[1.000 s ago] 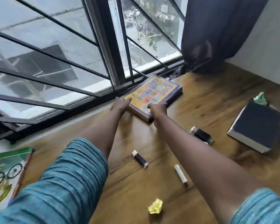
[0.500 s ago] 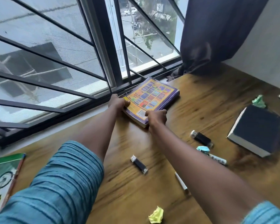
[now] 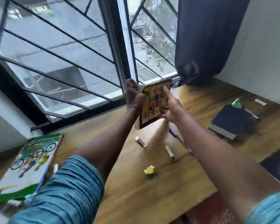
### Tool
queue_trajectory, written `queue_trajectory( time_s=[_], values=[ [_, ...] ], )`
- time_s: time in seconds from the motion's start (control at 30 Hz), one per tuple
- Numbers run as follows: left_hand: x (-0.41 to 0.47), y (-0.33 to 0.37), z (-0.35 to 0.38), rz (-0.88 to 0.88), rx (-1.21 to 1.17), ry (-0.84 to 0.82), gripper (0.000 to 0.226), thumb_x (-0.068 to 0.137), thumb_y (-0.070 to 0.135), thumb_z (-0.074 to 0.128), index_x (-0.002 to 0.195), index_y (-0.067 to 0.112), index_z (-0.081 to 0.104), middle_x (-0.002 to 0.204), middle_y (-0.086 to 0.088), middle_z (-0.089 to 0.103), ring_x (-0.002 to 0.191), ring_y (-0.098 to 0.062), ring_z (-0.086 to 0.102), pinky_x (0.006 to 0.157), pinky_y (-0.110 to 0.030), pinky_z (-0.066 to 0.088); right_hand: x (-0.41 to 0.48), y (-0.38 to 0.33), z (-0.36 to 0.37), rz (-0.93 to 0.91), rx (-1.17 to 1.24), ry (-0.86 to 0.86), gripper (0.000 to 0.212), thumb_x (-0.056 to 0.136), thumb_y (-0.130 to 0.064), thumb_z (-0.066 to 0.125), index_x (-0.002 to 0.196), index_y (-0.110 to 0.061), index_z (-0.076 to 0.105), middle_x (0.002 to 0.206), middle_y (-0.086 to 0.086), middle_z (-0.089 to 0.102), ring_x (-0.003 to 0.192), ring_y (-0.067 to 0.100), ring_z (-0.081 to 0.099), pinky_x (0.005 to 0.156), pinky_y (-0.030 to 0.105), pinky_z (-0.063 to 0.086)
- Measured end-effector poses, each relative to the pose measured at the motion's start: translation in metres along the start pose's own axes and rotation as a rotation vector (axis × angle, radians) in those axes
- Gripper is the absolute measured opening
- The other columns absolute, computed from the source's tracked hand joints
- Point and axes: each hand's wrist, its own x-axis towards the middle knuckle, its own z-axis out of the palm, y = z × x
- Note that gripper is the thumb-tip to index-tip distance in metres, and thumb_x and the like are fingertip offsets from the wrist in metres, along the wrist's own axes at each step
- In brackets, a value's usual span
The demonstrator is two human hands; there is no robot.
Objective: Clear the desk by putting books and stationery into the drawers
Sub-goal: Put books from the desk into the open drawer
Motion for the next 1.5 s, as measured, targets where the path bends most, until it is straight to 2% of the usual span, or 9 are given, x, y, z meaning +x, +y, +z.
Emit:
queue_trajectory(
  time_s=[0.13,0.23,0.43,0.57,0.73,0.87,1.03,1.23,1.5],
  values=[
    [-0.046,0.055,-0.02,0.315,0.087,-0.096,0.04,0.074,0.013,0.067,0.094,0.015,0.033,0.073,-0.012,0.056,0.061,-0.029,0.058,0.049,-0.021,0.047,-0.054,-0.029,-0.009,0.02,0.05,-0.082,0.074,0.076,-0.068,0.057,0.114,-0.005,0.063,0.093,0.015,0.073,0.085,0.032,0.069,0.075,0.047,0.054],
    [-0.094,0.092,-0.032,0.681,0.203,-0.185,0.032,0.076,0.033,0.056,0.092,0.011,0.04,0.068,-0.009,0.052,0.055,-0.021,0.048,0.049,-0.026,0.036,-0.089,-0.041,-0.015,0.03,0.013,-0.138,0.044,0.09,-0.047,0.05,0.078,-0.006,0.062,0.053,0.008,0.068,0.046,0.022,0.066,0.053,0.034,0.057],
    [-0.15,0.126,-0.066,1.14,0.505,-0.36,0.04,0.068,0.012,0.072,0.095,0.012,0.043,0.081,-0.014,0.068,0.07,-0.03,0.067,0.065,-0.027,0.045,-0.14,-0.028,-0.029,0.018,-0.033,-0.136,0.029,0.087,-0.005,0.039,0.061,-0.002,0.053,0.042,0.007,0.056,0.038,0.018,0.057,0.047,0.022,0.049],
    [-0.186,0.121,-0.095,0.638,0.206,-0.571,0.065,0.067,0.023,0.081,0.119,0.005,0.046,0.101,-0.013,0.068,0.092,-0.026,0.067,0.087,-0.028,0.054,-0.174,-0.005,-0.047,-0.028,0.009,-0.348,0.038,0.084,0.0,0.031,0.063,0.003,0.062,0.058,0.016,0.063,0.053,0.028,0.062,0.059,0.026,0.053],
    [-0.223,0.095,-0.129,-0.157,0.104,-0.3,0.072,0.079,0.042,0.07,0.135,0.005,0.044,0.133,-0.002,0.05,0.121,-0.01,0.046,0.105,-0.026,0.035,-0.212,0.014,-0.087,-0.14,0.057,-0.479,0.013,0.062,-0.008,0.058,0.07,-0.004,0.067,0.061,0.01,0.062,0.05,0.023,0.061,0.054,0.024,0.052],
    [-0.287,0.089,-0.124,-0.656,-0.555,-0.426,0.04,0.095,0.04,0.049,0.119,0.009,0.058,0.107,-0.008,0.072,0.085,-0.016,0.071,0.082,-0.031,0.057,-0.235,0.038,-0.129,-0.153,0.01,-0.361,0.013,0.075,-0.007,0.05,0.069,-0.001,0.06,0.047,0.004,0.059,0.036,0.018,0.056,0.043,0.018,0.047],
    [-0.37,0.109,-0.097,-0.778,-0.777,-0.39,0.025,0.1,0.018,0.04,0.114,0.006,0.056,0.085,-0.008,0.073,0.064,-0.019,0.072,0.059,-0.028,0.06,-0.288,0.058,-0.187,-0.003,-0.058,-0.392,0.056,0.087,0.004,0.028,0.046,-0.004,0.066,0.043,0.004,0.061,0.035,0.017,0.058,0.04,0.016,0.048],
    [-0.439,0.124,-0.046,-0.859,-0.689,-0.421,0.018,0.098,0.009,0.042,0.101,0.003,0.059,0.07,-0.004,0.074,0.057,-0.015,0.07,0.055,-0.025,0.058,-0.321,0.074,-0.263,0.129,-0.13,-0.254,0.009,0.066,-0.003,0.052,0.068,-0.004,0.06,0.054,0.008,0.062,0.046,0.023,0.061,0.056,0.025,0.049],
    [-0.465,0.117,0.032,-0.912,-0.527,-0.247,0.013,0.094,0.003,0.052,0.104,-0.003,0.057,0.064,-0.004,0.072,0.051,-0.016,0.069,0.049,-0.025,0.057,-0.28,0.082,-0.342,0.263,-0.276,-0.271,0.033,0.071,0.002,0.051,0.102,0.002,0.063,0.088,0.022,0.067,0.068,0.034,0.066,0.075,0.042,0.054]
  ],
)
